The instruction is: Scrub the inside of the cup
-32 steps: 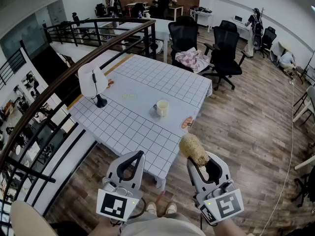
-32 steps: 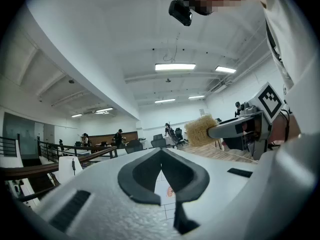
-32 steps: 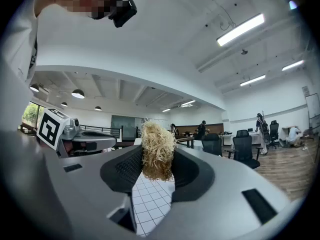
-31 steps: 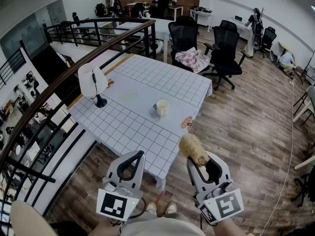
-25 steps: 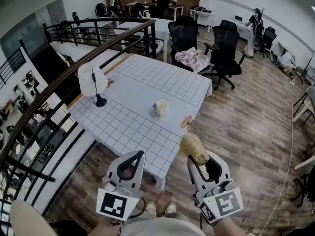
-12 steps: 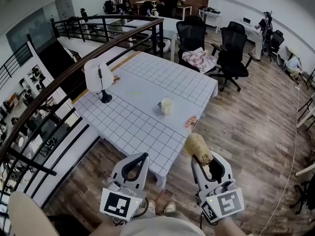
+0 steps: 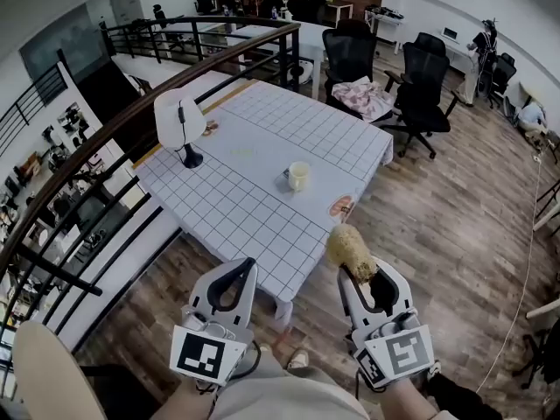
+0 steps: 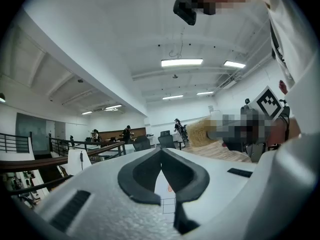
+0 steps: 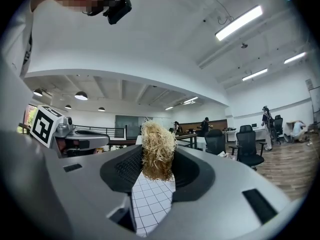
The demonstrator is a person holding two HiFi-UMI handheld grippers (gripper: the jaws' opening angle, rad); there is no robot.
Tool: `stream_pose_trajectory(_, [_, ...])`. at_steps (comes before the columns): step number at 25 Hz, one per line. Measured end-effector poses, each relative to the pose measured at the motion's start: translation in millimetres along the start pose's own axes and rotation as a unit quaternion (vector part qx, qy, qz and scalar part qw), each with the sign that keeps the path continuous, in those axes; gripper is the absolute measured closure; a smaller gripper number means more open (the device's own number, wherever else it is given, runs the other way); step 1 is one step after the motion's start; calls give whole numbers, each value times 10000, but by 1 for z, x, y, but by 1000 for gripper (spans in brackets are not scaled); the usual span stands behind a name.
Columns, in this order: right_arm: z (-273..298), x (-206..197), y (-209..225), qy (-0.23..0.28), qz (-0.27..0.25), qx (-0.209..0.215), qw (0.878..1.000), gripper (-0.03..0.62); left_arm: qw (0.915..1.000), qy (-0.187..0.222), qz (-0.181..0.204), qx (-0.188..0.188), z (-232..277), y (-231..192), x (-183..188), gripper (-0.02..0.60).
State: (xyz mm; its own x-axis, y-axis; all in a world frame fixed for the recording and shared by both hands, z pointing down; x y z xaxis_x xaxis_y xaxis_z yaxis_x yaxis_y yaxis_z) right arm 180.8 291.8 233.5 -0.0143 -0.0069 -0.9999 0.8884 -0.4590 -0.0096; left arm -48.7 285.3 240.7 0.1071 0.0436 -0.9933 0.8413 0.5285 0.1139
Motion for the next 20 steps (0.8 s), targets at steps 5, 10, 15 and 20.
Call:
stream_pose_trajectory(5, [3,-8,3,-23,13,74,10000,437,10000,22,-1,90,-3,5,-5,568])
stream_pose_trajectory(10, [17,-9,6,-15,-69,148,9999,437,9998,34,-65,162,6,-5,-11,568])
stream_pose_trajectory(15, [42,-12,15,-9,-133,-2,9999,437,9999,113,-69,9,33,-25,-19,568])
stream_pose_trajectory(20, [80,-16,26,-69,-172,-192,9996,437,9997,105,-109,-200,73,-56,-28,568])
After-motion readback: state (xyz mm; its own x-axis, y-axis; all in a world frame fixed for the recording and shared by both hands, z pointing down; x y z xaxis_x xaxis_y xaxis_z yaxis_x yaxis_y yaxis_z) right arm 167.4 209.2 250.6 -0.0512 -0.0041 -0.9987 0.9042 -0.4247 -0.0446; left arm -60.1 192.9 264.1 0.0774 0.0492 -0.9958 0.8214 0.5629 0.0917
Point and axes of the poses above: the fingertips, and each gripper's own axes: z forward along the fingers, y to its right, x out of its top, the point moved 8 cm from there along -z, backward along the fingers, and after that the axes turned 1 degree about y, right-handed, at the moved point
